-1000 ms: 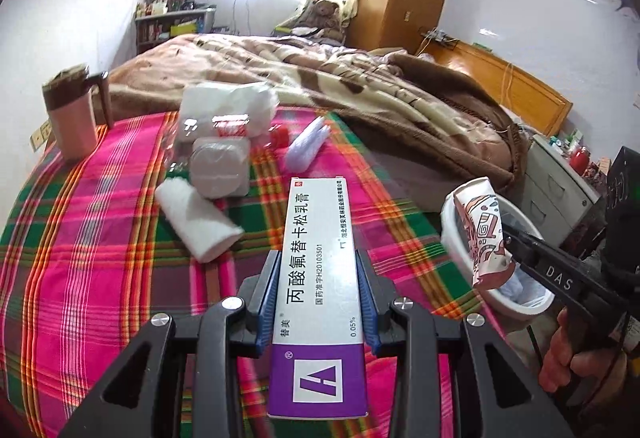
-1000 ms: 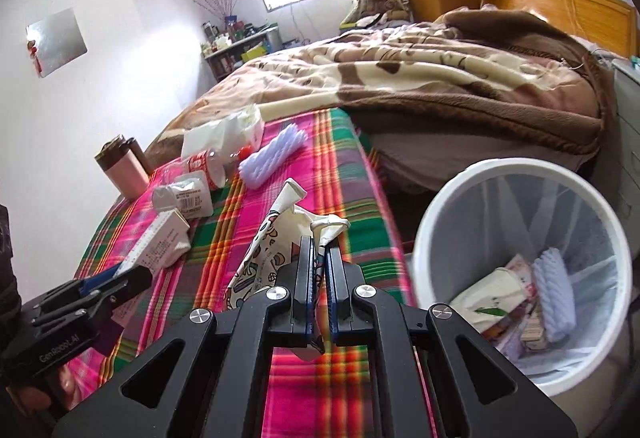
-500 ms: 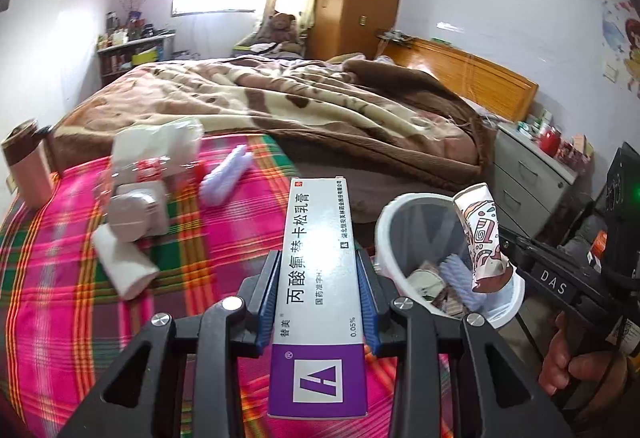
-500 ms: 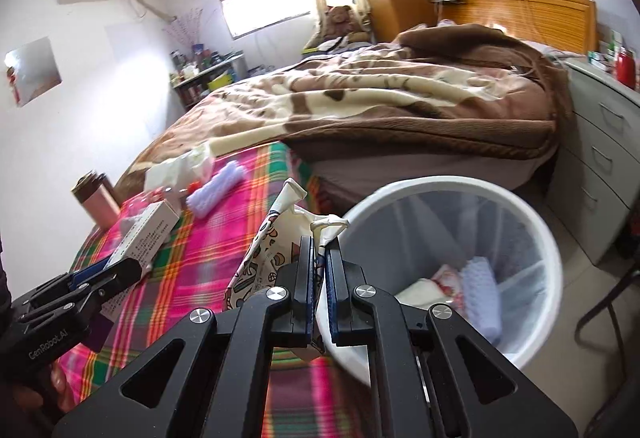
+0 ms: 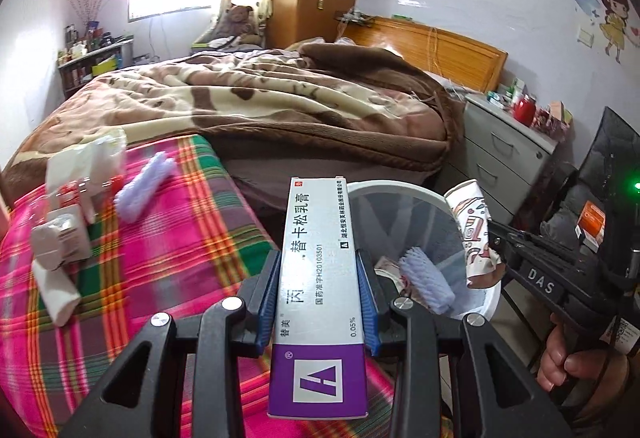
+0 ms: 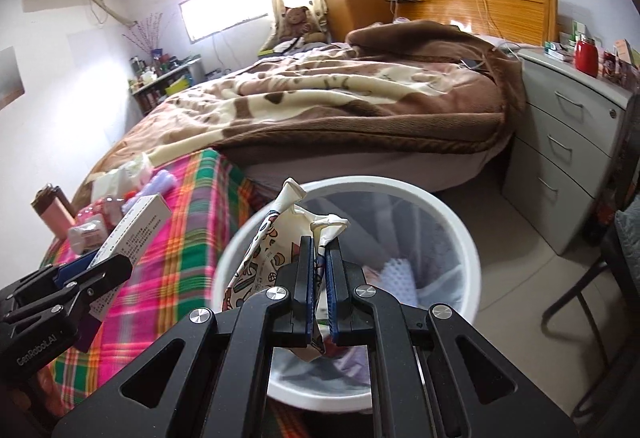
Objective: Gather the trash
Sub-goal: 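Carry the cream box and paper wrapper over the wastebasket with both tools, then open both tools to drop the box and wrapper into the wastebasket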
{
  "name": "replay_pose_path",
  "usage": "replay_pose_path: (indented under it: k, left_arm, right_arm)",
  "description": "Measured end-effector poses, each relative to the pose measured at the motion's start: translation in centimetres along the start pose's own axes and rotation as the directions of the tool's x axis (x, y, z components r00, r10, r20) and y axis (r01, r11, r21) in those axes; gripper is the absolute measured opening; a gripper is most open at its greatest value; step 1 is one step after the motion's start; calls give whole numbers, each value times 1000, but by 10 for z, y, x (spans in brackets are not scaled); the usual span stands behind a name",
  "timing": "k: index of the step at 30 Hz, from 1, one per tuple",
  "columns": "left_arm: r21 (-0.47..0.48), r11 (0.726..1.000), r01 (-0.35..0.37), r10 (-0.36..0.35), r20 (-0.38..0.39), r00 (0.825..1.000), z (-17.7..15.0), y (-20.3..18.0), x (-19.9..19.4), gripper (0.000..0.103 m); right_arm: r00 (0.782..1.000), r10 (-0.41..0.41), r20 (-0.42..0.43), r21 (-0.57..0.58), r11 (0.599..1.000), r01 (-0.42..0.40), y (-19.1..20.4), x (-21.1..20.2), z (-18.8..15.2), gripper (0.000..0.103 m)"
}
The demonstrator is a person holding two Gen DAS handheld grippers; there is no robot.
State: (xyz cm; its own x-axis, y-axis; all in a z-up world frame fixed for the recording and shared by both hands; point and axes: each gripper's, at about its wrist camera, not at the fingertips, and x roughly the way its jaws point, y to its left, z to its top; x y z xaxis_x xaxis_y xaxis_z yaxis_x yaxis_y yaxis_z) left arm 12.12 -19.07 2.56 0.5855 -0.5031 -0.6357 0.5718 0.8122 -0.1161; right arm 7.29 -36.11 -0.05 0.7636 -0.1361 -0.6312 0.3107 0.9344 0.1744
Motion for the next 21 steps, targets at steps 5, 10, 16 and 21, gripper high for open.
replay_pose_path:
  k: [5,10,16,21]
  left_arm:
    - [23,999,31,-31,-30,999,1,-17,18,37]
    - [45,998,45,-42,-62,997,-1,-31,32,37]
    - [58,997,50,-45,-83,996,-2,-41,43,37]
    - [63,996,56,-50,-93,994,-3,-46,49,37]
  right_arm:
    - [999,-43,-30,-8,999,43,-12,9,-2,5]
    - [996,-67,-60,-23,998,65,-21,15,-5,5]
    - [992,-94,-83,-31,995,92,-29,21,-7,6]
    - [989,-107,-100,-35,994,103,-33,23,-9,6]
